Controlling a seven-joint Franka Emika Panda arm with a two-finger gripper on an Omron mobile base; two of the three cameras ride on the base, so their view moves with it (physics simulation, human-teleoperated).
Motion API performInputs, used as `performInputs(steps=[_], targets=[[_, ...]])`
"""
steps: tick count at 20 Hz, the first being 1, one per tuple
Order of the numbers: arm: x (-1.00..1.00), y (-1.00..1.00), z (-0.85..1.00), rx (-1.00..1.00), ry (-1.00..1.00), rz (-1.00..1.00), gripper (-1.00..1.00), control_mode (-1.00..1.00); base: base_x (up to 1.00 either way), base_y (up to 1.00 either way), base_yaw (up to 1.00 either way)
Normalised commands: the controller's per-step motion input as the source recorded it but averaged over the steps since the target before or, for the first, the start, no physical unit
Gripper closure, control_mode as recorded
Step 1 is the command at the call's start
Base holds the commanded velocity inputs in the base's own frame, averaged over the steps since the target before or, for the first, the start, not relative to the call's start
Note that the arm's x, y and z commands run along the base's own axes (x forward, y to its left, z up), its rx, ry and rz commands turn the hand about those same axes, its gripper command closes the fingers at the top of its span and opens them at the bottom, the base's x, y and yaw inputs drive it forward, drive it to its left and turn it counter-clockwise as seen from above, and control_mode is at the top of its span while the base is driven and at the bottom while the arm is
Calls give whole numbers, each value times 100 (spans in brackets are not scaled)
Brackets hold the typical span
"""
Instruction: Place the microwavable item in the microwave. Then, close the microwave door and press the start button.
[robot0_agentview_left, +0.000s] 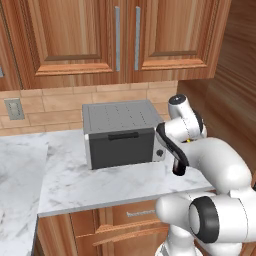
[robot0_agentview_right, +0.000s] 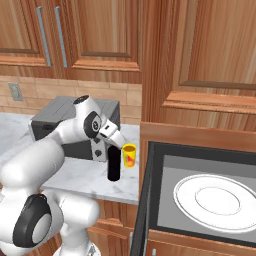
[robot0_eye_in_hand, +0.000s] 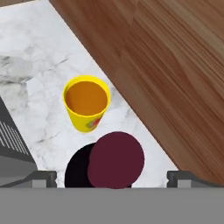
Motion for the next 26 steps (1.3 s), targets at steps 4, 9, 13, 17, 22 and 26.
performInputs(steps=[4, 9, 13, 17, 22, 26], targets=[[4, 2, -6, 0, -11, 0, -100, -100, 0, 0, 0], [0, 2, -1, 0, -20, 0, -100, -100, 0, 0, 0], [0, 0, 0, 0, -24, 0, -100, -100, 0, 0, 0], [1, 0, 0, 0, -16, 1, -100, -100, 0, 0, 0], [0, -1, 0, 0, -2, 2, -100, -100, 0, 0, 0], [5, 0, 0, 0, 0, 1, 100, -100, 0, 0, 0]])
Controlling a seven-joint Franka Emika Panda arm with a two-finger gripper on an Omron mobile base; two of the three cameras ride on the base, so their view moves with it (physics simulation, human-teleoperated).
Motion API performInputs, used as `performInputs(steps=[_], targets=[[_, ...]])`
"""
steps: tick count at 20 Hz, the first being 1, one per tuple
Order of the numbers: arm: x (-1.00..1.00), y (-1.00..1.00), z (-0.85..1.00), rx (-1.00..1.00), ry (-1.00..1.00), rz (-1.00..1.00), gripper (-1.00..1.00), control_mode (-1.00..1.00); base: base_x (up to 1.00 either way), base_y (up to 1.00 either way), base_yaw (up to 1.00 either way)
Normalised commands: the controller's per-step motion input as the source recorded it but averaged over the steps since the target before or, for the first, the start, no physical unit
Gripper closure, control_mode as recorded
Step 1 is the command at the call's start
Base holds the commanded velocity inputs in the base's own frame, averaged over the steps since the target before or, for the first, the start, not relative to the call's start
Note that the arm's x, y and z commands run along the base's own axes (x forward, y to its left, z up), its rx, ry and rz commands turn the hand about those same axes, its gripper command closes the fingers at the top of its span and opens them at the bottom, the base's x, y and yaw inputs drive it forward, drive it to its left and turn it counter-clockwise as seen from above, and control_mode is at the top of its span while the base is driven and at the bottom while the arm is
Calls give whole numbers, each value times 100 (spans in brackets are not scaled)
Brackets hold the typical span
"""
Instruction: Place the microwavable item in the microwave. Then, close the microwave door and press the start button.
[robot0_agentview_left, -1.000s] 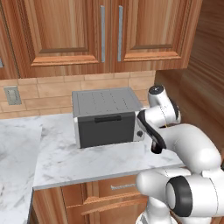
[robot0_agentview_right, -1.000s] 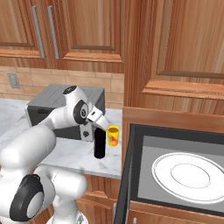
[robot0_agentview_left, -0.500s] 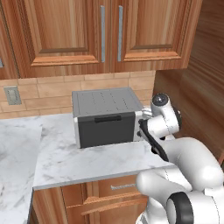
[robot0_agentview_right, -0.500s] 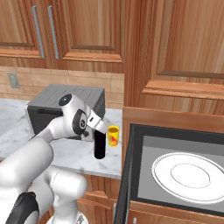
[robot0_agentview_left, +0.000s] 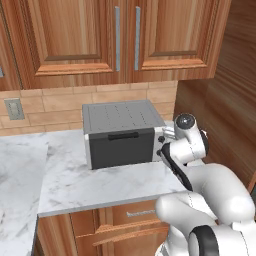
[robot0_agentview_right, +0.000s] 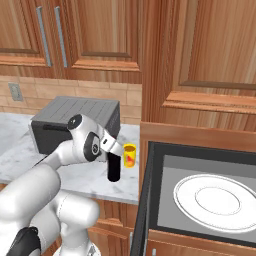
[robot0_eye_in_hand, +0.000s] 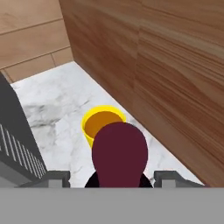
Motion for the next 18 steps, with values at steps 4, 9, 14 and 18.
performInputs(steps=[4, 9, 14, 18], targets=[[2, 0, 0, 0, 0, 1, 100, -100, 0, 0, 0], [1, 9, 1, 0, 0, 3, 100, -100, 0, 0, 0], [-13, 39, 29, 0, 0, 5, 100, -100, 0, 0, 0], [-8, 59, 34, -1, 0, 8, 100, -100, 0, 0, 0]])
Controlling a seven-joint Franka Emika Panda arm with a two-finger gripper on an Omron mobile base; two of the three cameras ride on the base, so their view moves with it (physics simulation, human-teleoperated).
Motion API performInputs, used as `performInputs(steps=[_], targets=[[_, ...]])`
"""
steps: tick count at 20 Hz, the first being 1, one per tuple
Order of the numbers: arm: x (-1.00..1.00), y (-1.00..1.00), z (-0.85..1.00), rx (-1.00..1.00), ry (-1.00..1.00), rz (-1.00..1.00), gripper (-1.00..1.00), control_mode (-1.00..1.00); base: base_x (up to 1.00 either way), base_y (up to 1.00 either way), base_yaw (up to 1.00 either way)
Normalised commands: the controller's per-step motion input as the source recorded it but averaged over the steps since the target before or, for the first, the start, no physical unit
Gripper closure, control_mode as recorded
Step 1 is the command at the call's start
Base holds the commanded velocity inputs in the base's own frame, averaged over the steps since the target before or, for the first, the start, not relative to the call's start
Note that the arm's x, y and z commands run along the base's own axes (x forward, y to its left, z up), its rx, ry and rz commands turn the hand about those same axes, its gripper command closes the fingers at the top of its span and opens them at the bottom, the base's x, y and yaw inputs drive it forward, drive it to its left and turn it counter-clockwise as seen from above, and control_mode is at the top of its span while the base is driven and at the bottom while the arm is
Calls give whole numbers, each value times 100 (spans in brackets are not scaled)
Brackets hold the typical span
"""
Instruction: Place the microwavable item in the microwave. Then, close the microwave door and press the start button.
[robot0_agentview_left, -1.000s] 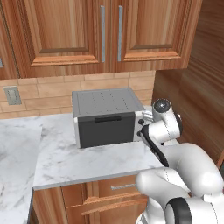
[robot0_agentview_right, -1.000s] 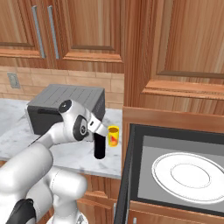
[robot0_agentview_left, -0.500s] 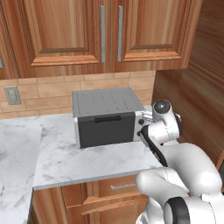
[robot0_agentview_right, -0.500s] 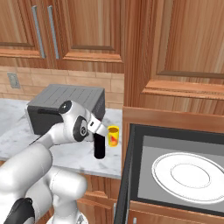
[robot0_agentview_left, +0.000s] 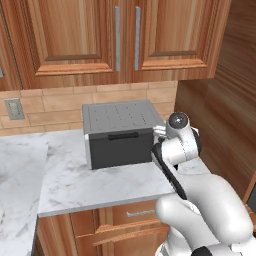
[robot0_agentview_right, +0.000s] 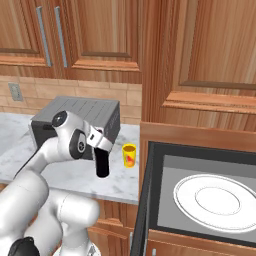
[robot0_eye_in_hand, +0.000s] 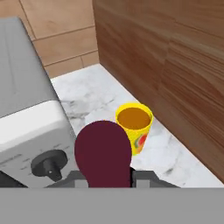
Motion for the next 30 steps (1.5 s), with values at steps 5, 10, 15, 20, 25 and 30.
performInputs(steps=[5, 10, 15, 20, 25, 30], targets=[[0, 74, 5, -1, 0, 6, 100, -100, 0, 0, 0], [0, 58, -3, 0, 0, 5, 100, -100, 0, 0, 0], [1, 19, -13, 0, 0, 5, 100, -100, 0, 0, 0], [0, 7, -23, 0, 0, 6, -100, -100, 0, 0, 0], [0, 5, -27, 0, 0, 5, -100, -100, 0, 0, 0], [-1, 3, -22, 0, 0, 5, -100, -100, 0, 0, 0]])
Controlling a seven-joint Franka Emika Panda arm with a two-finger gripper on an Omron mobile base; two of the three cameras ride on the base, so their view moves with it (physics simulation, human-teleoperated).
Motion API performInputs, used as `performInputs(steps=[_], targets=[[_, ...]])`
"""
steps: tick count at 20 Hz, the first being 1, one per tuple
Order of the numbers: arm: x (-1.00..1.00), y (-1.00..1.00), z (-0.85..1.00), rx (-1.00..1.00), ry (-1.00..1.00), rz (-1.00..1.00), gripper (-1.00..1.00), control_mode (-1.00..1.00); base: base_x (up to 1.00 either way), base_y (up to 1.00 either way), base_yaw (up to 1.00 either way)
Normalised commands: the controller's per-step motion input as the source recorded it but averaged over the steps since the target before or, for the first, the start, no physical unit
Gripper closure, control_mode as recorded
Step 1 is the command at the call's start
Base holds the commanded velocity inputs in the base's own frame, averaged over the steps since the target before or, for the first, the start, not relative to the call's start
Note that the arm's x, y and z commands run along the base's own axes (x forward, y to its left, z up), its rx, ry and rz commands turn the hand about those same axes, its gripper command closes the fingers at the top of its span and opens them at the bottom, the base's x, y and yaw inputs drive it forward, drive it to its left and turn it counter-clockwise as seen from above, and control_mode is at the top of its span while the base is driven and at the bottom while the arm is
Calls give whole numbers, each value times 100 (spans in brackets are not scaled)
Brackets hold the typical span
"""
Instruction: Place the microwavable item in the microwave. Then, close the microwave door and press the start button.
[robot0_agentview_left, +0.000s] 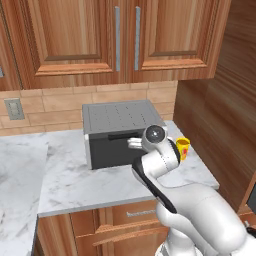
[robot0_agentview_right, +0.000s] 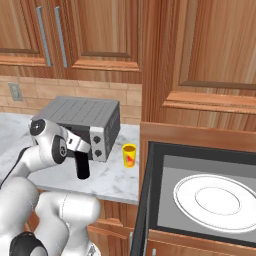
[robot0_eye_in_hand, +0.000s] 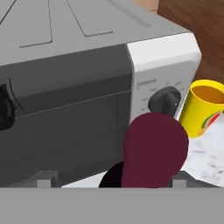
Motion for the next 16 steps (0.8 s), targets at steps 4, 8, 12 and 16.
performInputs(steps=[4, 8, 12, 16], targets=[[-21, 2, 23, 0, 0, 4, -100, -100, 0, 0, 0], [-30, 0, 70, 0, -1, 3, -100, -100, 0, 0, 0], [-26, 0, 78, 0, 0, 3, -100, -100, 0, 0, 0], [-31, 0, 75, 0, 0, 0, -100, -100, 0, 0, 0]])
